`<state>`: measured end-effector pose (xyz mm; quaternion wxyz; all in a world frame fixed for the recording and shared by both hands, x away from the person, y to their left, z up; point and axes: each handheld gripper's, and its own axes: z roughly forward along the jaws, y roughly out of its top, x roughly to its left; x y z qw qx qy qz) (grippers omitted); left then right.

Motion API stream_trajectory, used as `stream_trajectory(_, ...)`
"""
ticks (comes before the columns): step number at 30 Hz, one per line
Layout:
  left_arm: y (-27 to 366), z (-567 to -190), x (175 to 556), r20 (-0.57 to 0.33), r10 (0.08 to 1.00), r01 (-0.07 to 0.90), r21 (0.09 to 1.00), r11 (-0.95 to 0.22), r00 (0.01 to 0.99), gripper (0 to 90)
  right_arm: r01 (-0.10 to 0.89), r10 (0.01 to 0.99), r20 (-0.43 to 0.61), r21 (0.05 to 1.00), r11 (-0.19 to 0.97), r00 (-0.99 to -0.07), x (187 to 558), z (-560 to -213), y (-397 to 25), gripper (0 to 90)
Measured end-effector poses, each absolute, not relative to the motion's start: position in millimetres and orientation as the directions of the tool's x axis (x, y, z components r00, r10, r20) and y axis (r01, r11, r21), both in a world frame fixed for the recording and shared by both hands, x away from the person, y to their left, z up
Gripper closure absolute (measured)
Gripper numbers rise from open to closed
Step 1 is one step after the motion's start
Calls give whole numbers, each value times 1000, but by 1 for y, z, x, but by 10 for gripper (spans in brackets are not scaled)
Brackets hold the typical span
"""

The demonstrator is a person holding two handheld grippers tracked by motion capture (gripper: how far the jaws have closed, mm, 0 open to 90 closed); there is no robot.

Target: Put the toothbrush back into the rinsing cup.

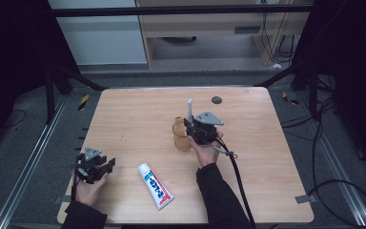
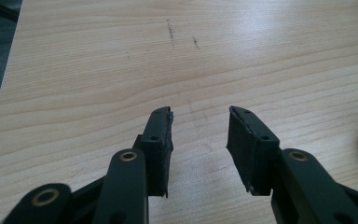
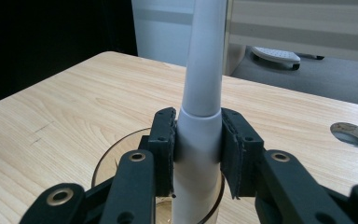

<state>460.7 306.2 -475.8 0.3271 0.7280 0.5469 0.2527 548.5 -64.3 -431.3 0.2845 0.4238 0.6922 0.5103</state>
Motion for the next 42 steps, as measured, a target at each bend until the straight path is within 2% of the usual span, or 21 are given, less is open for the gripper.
stream_trajectory(8, 306, -476, 461, 10, 962, 632, 752, -187, 273, 585, 299, 875, 35, 946, 127, -483, 548, -431, -65, 663)
stream_trajectory(19, 306, -476, 461, 9, 962, 631, 753, -186, 273, 585, 291, 873, 37, 949, 122, -486, 546, -427, -67, 594)
stream_trajectory(31, 306, -475, 460, 6, 963, 629, 756, -181, 271, 585, 302, 867, 50, 946, 117, -495, 544, -423, -71, 424)
stream_trajectory(42, 306, -474, 459, 4, 965, 627, 759, -174, 263, 604, 328, 857, 46, 933, 147, -514, 524, -413, -84, 286)
